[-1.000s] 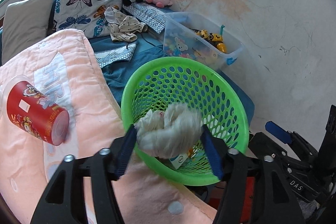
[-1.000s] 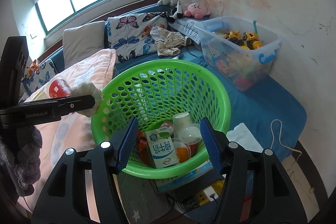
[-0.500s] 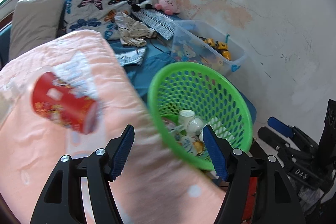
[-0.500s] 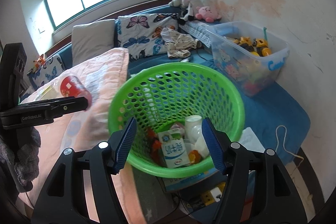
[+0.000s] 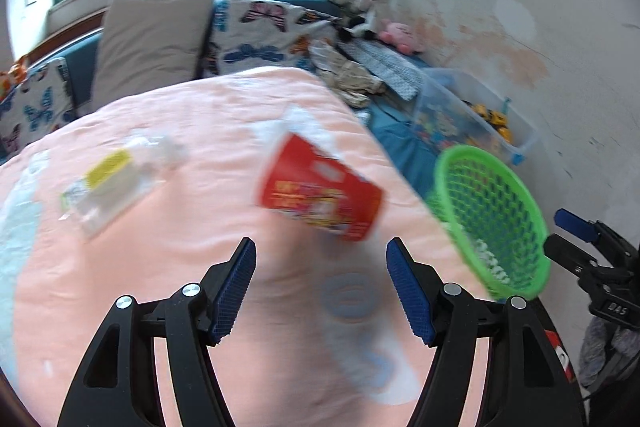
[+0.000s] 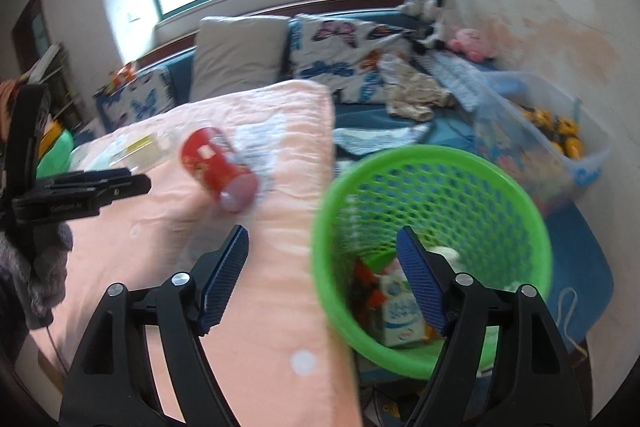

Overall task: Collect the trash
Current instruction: 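Grasp the red paper cup with the right tool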

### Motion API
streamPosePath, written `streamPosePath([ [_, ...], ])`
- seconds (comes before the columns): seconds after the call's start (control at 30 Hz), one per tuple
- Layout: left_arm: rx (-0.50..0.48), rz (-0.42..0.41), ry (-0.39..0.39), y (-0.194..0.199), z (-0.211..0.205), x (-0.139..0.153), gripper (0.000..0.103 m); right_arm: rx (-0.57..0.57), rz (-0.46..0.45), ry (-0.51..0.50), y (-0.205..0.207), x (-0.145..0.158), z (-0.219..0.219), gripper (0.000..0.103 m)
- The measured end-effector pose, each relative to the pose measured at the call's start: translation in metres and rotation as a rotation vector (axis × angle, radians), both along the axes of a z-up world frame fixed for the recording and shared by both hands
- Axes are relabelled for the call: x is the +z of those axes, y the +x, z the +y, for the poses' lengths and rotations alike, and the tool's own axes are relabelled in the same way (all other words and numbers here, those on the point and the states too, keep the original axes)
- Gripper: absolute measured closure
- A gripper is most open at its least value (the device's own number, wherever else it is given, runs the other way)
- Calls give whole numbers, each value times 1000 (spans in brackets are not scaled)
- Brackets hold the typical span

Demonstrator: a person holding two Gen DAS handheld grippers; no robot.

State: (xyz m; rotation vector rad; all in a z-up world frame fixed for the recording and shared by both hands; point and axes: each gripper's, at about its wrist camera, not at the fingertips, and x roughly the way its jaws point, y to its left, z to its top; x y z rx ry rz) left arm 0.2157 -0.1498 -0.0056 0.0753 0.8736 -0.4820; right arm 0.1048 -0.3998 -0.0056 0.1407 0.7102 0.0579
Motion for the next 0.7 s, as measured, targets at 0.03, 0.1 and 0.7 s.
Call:
streamPosePath([
  [0.03,20,-5,9,4,11,1,38,22,2,-13,7,2,7,25],
  [0.1,47,-13,27,10,25,1,37,66,7,-33,18,5,18,24],
  [0.7,247,-5,121,106,147,-8,16,366,123,-160,132,-9,104,17],
])
